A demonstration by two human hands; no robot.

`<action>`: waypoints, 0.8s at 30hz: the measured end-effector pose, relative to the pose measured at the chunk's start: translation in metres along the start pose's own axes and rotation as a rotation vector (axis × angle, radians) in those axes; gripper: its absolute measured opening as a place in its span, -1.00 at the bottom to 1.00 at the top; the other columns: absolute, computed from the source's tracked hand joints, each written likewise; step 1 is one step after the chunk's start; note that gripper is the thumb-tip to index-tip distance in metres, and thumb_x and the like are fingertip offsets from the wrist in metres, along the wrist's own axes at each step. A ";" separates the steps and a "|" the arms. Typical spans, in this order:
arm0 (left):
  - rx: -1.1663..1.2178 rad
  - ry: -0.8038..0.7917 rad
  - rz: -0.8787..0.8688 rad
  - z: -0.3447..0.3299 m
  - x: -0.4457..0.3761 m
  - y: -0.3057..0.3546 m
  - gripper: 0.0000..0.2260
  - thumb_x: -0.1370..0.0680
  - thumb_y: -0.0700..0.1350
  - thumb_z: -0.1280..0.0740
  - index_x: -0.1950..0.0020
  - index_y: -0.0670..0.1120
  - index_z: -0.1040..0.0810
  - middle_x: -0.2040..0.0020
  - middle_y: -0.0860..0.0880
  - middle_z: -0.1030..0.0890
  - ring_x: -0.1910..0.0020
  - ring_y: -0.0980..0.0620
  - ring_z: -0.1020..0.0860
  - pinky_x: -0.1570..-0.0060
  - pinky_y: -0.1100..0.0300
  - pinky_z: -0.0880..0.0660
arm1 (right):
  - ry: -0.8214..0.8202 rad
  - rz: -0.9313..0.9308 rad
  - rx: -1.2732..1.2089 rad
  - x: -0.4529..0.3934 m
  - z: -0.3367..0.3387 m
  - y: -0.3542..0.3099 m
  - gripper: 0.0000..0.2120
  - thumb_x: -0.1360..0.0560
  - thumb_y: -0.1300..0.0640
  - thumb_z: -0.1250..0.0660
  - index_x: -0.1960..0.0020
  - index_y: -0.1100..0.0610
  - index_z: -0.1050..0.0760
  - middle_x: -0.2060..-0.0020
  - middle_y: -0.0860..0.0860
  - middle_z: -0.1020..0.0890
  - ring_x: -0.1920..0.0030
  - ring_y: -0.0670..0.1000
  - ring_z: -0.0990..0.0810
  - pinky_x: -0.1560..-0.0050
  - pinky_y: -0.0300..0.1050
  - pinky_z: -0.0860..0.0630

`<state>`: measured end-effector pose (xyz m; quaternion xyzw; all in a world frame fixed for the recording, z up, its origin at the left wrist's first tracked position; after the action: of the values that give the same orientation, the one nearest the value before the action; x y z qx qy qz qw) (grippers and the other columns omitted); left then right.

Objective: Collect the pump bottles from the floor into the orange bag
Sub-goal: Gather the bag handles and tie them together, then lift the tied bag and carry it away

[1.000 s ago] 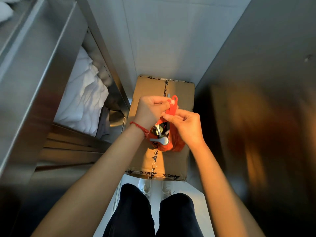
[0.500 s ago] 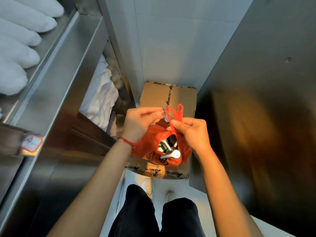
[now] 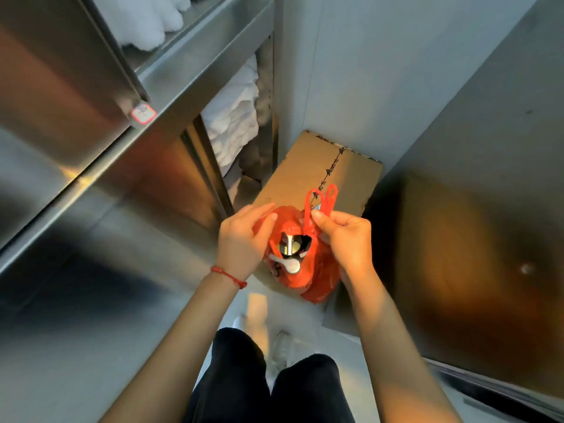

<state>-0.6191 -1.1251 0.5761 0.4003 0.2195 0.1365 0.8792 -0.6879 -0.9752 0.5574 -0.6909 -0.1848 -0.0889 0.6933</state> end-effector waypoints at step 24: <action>-0.414 0.103 0.365 0.136 0.287 -0.024 -0.65 -0.48 -0.07 -0.25 -0.21 -0.19 -0.49 -0.22 -0.21 -0.54 -0.24 -0.20 -0.46 -0.23 -0.06 -0.34 | -0.333 0.028 0.145 0.202 -0.049 0.078 -0.87 -0.39 0.18 -0.42 0.31 0.16 -0.66 0.21 0.37 -0.64 0.22 0.11 -0.50 0.08 0.08 -0.45</action>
<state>-0.3017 -1.1089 0.5573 0.2377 0.1558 0.3547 0.8907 -0.4670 -0.9944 0.5631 -0.6469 -0.2933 0.0497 0.7022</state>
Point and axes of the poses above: each hand's wrist, its own x-axis away from the middle knuckle, its own z-axis out of the back of the hand, y = z × x, the point moved 3 cm from there along -x, towards the middle knuckle
